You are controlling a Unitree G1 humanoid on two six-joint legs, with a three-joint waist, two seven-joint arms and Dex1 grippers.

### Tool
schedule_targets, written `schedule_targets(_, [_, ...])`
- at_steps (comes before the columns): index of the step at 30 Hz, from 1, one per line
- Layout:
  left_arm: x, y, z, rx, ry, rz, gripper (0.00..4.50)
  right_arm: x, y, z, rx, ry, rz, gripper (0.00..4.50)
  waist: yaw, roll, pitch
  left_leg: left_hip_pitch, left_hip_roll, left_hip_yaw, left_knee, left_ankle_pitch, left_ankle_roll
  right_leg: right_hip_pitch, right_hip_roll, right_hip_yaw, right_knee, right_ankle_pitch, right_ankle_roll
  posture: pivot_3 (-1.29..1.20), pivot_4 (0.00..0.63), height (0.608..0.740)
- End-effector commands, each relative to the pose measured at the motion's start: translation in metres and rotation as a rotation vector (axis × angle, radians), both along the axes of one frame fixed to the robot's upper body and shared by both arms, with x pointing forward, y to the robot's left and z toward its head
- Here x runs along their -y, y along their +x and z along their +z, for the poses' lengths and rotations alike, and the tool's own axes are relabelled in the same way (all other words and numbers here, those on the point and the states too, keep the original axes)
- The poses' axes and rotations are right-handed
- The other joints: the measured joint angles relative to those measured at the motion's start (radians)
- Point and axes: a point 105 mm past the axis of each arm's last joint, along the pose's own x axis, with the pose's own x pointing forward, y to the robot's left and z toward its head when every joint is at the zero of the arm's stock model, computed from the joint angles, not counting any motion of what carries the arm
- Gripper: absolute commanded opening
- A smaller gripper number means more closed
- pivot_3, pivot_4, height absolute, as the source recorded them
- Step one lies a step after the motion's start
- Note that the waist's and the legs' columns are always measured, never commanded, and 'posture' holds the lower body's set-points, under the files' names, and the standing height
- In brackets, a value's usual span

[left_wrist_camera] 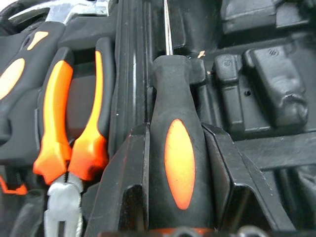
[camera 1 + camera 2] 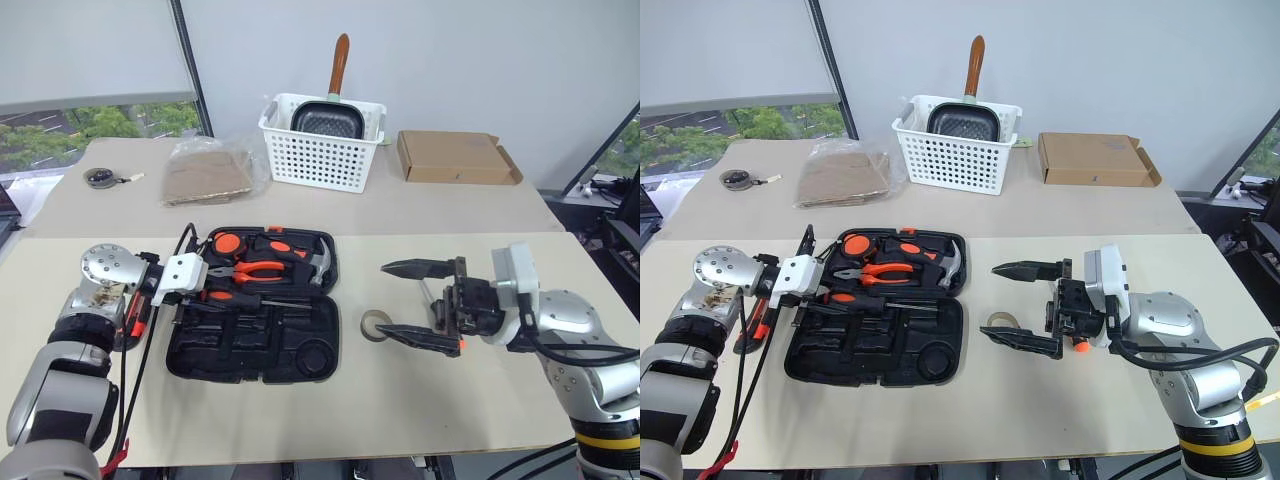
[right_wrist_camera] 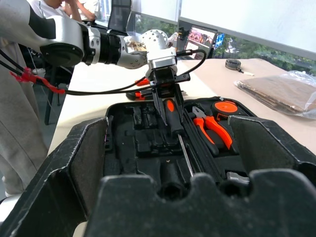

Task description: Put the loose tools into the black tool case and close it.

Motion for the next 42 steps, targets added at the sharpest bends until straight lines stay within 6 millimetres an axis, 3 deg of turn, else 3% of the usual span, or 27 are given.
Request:
schedule_targets(1, [-0.008,0.001,0.003,0.008,0.031,0.02,0.99,-0.003,-0.005,0.007,0.05,0.001,0.014,4.5,0.0,0.0,0.0,0.0,0.0,0.0,0.0,0.0,0.0,0.0,0.0,0.0,0.0,0.0,0.0,0.0,0.15,0.7])
schedule_targets(26, [-0.013,-0.011,0.002,-0.126,0.017,0.022,0.99,-0.003,-0.006,-0.001,0.055,-0.005,0.0,4.5,0.0,0.0,0.0,-0.001,0.0,0.0,0.0,0.0,0.001,-0.001,0.0,0.001,-0.001,0.0,0.0,0.0,0.15,0.7])
schedule_targets(28, [-0.013,-0.01,0.003,-0.126,0.016,0.029,2.0,-0.003,-0.006,-0.002,0.057,-0.005,-0.003,4.5,0.0,0.0,0.0,-0.002,0.0,0.0,0.0,0.0,0.001,-0.001,0.0,0.001,-0.001,0.0,0.0,0.0,0.15,0.7])
schedule_targets(29, [-0.014,-0.009,0.003,-0.128,0.018,0.034,2.17,-0.003,-0.006,-0.002,0.057,-0.004,-0.004,4.5,0.0,0.0,0.0,-0.002,0.0,0.0,0.0,0.0,0.001,-0.001,0.0,0.001,-0.001,0.0,0.0,0.0,0.15,0.7])
schedule_targets(33, [-0.018,-0.003,0.003,-0.08,0.044,0.052,3.56,-0.004,-0.005,-0.002,0.06,0.0,-0.006,4.5,0.002,0.0,0.0,-0.002,0.0,0.0,0.0,0.0,0.001,-0.002,0.0,0.001,-0.001,0.0,0.0,0.0,0.15,0.7])
schedule_targets(36, [-0.015,0.006,0.014,0.024,-0.001,0.068,4.47,-0.004,-0.005,-0.003,0.059,-0.001,-0.007,4.5,0.009,0.0,0.0,-0.002,0.0,0.0,0.001,0.0,0.0,-0.001,0.0,0.001,0.0,0.0,0.0,0.0,0.15,0.7])
schedule_targets(42, [-0.005,0.01,0.052,0.105,-0.218,0.079,4.47,-0.004,-0.005,-0.003,0.06,-0.002,-0.007,4.5,0.01,0.0,0.0,-0.004,-0.001,-0.001,0.002,0.0,0.001,-0.002,0.0,0.001,0.0,0.0,0.0,0.0,0.15,0.7])
